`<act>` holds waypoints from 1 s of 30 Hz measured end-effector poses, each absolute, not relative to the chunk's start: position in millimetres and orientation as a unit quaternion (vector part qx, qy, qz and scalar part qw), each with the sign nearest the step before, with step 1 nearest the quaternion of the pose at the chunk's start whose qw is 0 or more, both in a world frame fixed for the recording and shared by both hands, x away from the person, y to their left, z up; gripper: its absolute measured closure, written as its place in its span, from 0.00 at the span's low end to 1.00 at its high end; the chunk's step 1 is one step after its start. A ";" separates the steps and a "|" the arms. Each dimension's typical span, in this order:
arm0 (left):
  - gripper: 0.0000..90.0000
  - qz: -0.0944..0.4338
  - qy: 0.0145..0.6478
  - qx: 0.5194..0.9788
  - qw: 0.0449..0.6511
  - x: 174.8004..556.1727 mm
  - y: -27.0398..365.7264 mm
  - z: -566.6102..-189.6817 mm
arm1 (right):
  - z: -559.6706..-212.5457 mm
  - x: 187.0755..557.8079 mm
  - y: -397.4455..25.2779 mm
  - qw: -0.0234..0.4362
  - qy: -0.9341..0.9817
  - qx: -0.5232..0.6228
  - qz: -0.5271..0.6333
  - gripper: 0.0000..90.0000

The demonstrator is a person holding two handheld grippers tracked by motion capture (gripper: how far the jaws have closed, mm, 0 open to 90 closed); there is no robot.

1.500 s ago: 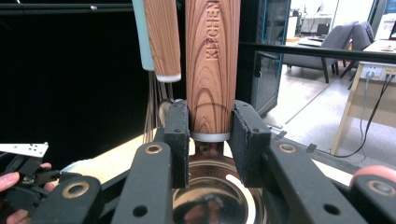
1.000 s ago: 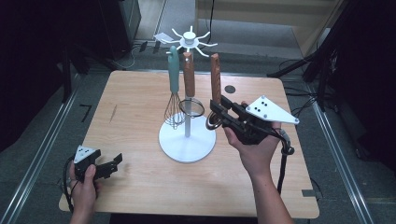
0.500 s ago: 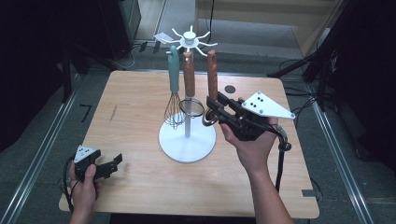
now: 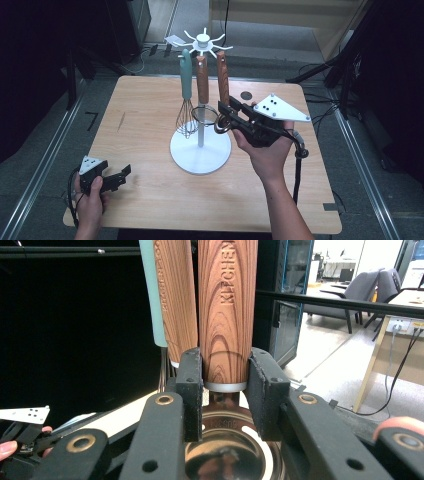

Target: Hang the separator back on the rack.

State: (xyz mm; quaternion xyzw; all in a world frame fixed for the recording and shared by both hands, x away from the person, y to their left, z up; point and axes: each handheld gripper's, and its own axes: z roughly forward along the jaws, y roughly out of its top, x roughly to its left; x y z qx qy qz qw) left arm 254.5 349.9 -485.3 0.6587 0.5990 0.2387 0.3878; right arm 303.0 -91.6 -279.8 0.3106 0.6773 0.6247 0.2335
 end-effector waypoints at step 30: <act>0.11 0.241 0.597 0.659 0.389 253.5 349.5 -485.0 | -325.0 299.0 -114.0 0.248 0.671 0.363 0.597 0.37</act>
